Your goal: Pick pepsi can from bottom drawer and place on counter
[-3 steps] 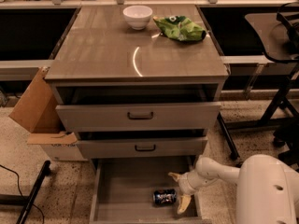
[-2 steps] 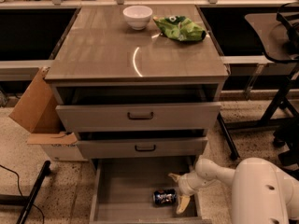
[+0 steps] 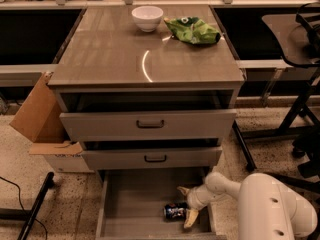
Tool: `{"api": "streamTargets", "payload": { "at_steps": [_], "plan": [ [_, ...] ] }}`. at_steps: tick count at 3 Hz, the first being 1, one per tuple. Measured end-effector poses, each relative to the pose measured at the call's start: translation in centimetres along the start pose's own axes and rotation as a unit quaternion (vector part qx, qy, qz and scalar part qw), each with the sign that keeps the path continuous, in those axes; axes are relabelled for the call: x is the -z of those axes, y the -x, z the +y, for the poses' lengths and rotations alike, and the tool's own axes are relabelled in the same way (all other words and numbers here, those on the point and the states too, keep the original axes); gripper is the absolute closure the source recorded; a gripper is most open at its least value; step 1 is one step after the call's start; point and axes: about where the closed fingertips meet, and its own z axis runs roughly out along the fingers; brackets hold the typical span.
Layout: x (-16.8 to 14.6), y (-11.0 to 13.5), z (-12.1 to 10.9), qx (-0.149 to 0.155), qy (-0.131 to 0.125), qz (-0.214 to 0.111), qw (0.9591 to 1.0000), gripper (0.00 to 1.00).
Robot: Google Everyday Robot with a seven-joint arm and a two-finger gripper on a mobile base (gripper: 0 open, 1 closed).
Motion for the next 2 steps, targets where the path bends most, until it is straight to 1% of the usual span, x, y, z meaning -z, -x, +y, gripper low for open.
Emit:
{"api": "streamTargets", "payload": {
  "at_steps": [1, 2],
  "plan": [
    [-1.69, -0.74, -0.04, -0.007, -0.002, 0.006, 1.0, 0.17],
    [-2.28, -0.91, 0.03, -0.008, -0.007, 0.006, 0.9999, 0.41]
  ]
}}
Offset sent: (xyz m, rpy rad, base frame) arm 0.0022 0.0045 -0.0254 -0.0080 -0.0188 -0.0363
